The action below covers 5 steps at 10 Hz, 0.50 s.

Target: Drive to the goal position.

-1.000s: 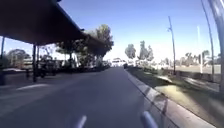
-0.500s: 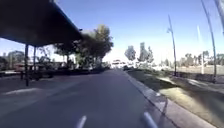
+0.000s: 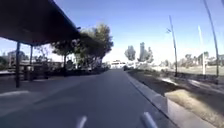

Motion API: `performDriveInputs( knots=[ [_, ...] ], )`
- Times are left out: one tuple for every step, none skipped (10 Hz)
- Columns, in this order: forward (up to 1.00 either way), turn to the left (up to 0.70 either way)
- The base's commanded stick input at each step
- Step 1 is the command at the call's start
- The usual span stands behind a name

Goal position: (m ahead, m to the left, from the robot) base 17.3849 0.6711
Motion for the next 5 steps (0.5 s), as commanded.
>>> performDriveInputs(
  knots=[
    [0.98, 0.00],
    [0.98, 0.00],
    [0.98, 0.00],
    [0.98, 0.00],
    [0.98, 0.00]
  ],
)
